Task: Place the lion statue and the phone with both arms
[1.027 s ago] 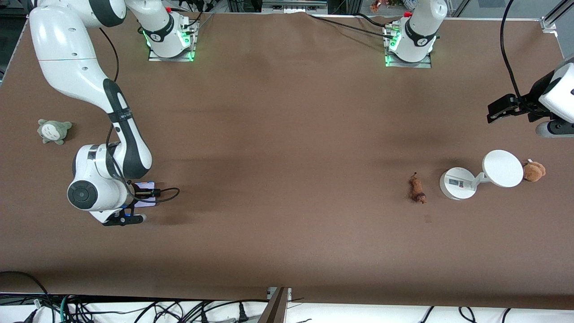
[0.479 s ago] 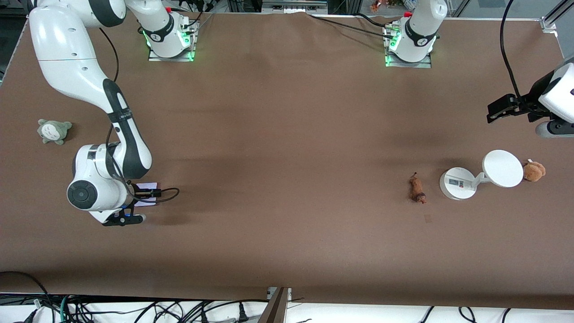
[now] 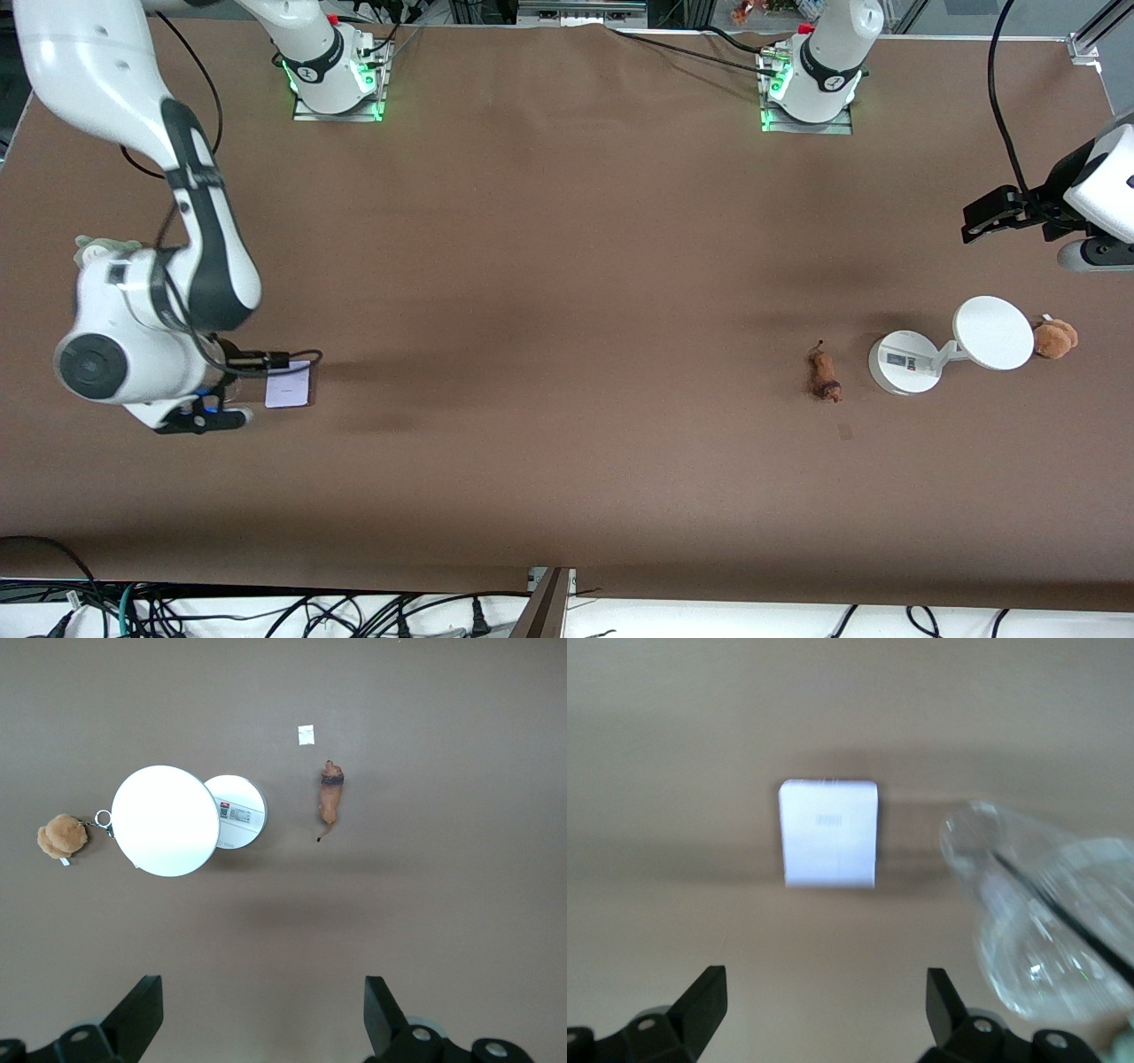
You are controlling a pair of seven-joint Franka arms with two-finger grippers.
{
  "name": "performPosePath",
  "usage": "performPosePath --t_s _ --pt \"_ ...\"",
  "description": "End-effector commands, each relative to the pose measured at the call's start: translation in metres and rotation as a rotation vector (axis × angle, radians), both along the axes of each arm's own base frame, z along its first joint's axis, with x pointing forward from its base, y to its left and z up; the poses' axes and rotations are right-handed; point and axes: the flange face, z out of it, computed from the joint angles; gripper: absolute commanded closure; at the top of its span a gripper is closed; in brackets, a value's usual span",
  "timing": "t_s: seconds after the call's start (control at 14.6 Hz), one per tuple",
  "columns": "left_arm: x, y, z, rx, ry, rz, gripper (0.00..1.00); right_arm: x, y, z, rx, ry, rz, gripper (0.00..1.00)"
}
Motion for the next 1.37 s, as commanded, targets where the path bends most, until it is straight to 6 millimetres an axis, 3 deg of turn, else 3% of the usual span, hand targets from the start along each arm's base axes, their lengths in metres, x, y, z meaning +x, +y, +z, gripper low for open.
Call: performPosePath --t_s 0.0,0.14,0.27,0.48,0.62,0.75,1.3 --pt "0.003 -0.002 0.006 -0.014 -0.003 0.002 0.00 -0.040 0.006 0.098 0.057 0.012 -0.016 0.01" --pt "0.003 -0.003 0.006 -0.014 -0.004 0.001 0.00 -0.066 0.004 0.152 0.059 0.009 -0.018 0.01" --pt "0.003 -0.002 0.006 -0.014 -0.004 0.002 0.00 -0.097 0.000 0.192 0.057 -0.014 -0.019 0.01" --pt "0.003 -0.003 0.006 -0.014 -0.004 0.001 0.00 -0.146 -0.003 0.226 0.049 -0.067 -0.017 0.01" --pt "0.003 -0.003 0.006 -0.014 -0.003 0.001 0.00 -0.159 -0.003 0.223 0.049 -0.104 -0.013 0.01" --pt "0.003 -0.003 0.006 -0.014 -0.004 0.001 0.00 -0.152 -0.004 0.204 0.057 -0.157 -0.014 0.01" --pt "0.003 -0.003 0.006 -0.014 -0.004 0.001 0.00 -0.153 -0.010 0.211 0.055 -0.152 -0.016 0.01"
